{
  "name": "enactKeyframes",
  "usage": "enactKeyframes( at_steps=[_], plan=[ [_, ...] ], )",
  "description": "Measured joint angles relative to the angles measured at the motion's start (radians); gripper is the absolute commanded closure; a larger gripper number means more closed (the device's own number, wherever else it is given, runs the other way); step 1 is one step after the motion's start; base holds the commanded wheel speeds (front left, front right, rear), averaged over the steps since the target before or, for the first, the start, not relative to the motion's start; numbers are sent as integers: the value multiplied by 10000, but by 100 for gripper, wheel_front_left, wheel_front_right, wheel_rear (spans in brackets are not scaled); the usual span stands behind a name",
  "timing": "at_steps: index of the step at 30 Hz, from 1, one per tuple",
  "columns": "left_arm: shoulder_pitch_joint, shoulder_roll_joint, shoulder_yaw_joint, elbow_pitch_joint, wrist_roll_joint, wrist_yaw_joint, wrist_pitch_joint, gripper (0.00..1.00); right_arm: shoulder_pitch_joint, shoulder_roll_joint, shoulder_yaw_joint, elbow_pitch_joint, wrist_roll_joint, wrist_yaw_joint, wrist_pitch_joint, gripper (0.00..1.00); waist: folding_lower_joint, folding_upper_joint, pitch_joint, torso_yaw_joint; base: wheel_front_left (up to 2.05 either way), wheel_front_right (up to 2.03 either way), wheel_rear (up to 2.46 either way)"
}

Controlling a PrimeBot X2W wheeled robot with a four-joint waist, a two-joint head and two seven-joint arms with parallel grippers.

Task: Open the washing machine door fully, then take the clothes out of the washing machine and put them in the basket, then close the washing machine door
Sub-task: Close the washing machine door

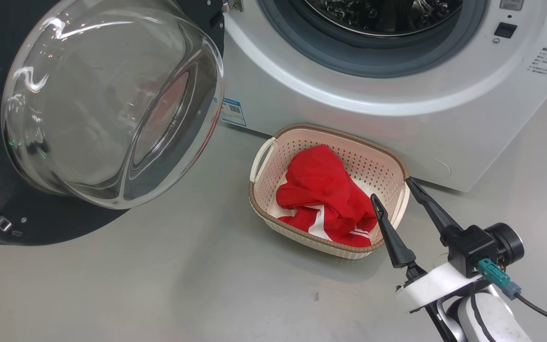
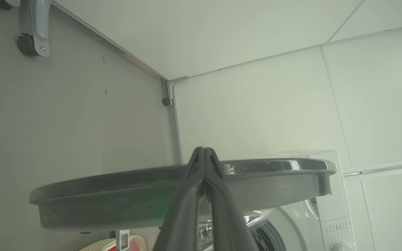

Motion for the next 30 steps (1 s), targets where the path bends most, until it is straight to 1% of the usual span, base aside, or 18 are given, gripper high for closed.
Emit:
enactKeyframes(
  at_steps=[5, 17, 30],
  plan=[
    [-298, 56, -119, 374, -19, -33, 259, 100, -147, -31, 13, -15, -2, 2, 21, 0, 0, 0, 82, -80, 0, 0, 0],
    [-732, 238, -456, 1164, -17, -412, 880, 100, -170, -88, -15, -42, -2, 2, 96, 0, 0, 0, 183, -145, 0, 0, 0],
    [-850, 228, -437, 1524, -320, -779, 1653, 100, -180, -94, -13, -44, -2, 2, 96, 0, 0, 0, 184, -94, 0, 0, 0]
  ],
)
